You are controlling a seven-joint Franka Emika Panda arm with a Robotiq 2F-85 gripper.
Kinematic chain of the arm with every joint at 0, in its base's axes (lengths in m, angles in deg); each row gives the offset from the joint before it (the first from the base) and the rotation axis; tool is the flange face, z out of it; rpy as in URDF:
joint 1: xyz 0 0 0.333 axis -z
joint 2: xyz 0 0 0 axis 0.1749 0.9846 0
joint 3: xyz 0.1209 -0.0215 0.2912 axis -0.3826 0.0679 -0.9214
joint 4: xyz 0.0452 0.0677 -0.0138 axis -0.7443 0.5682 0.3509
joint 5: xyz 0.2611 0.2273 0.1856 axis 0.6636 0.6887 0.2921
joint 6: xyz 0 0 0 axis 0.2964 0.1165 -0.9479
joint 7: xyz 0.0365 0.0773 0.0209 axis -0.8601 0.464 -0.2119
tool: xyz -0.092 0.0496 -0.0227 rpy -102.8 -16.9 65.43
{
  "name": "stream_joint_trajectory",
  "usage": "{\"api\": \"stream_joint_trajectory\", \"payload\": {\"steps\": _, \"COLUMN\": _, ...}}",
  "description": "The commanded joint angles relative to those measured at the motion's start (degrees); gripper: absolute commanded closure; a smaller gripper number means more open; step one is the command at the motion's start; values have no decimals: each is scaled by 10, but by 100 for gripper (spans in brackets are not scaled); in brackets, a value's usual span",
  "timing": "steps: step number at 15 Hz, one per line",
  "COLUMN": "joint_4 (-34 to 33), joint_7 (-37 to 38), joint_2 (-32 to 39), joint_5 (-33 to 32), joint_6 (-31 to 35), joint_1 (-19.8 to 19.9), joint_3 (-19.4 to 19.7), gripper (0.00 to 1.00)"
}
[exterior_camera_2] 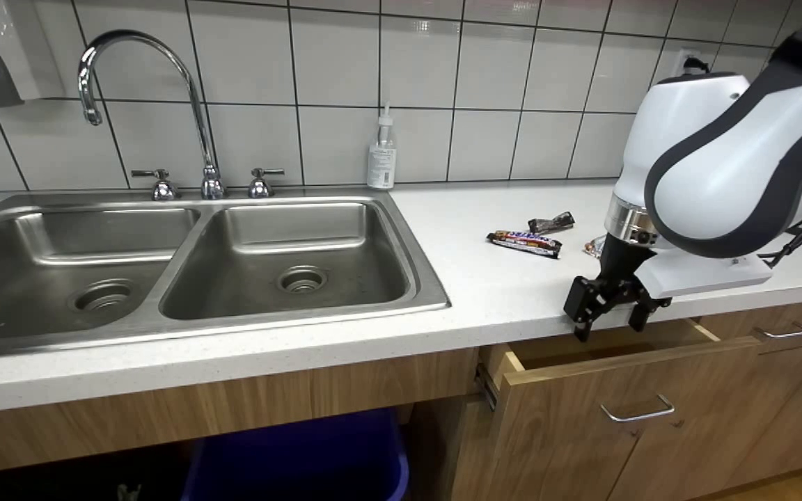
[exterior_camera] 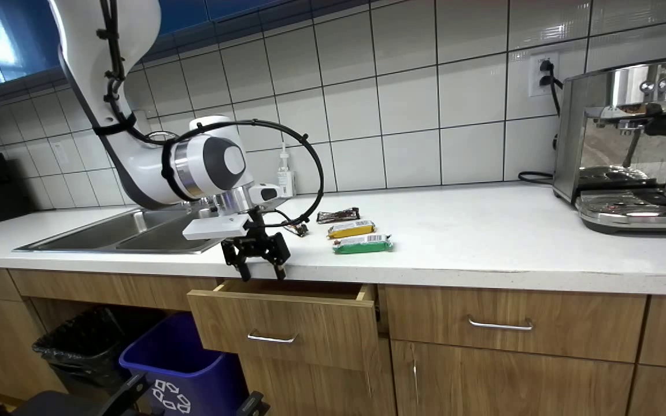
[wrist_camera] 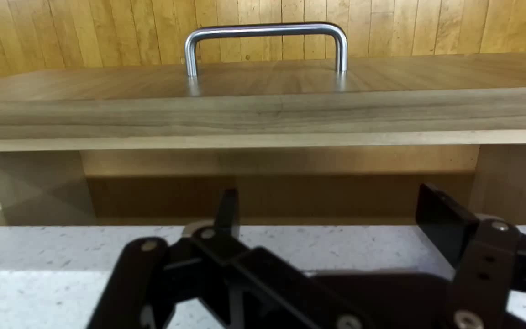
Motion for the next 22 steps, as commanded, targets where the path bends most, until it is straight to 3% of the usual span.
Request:
{"api": "stream_joint_trajectory", "payload": {"steps": 1, "joint_4": -5, "joint_7": 16, "joint_2": 13, "joint_5": -4, "joint_6": 16, "joint_1": -19, "joint_3": 15, "gripper": 0}}
{"api": "stream_joint_trajectory", "payload": {"steps": 17, "joint_4": -35, "joint_7": 15, "joint_2": 81, "joint_5": 31, "joint_6": 40, "joint_1": -28, "joint_3": 30, "gripper": 0}}
{"api": "stream_joint_trajectory", "payload": {"steps": 22, "joint_4": -15, "joint_7": 10, "joint_2": 69, "joint_5": 53, "joint_6": 36, "joint_1": -22, "joint_3": 21, "gripper": 0}}
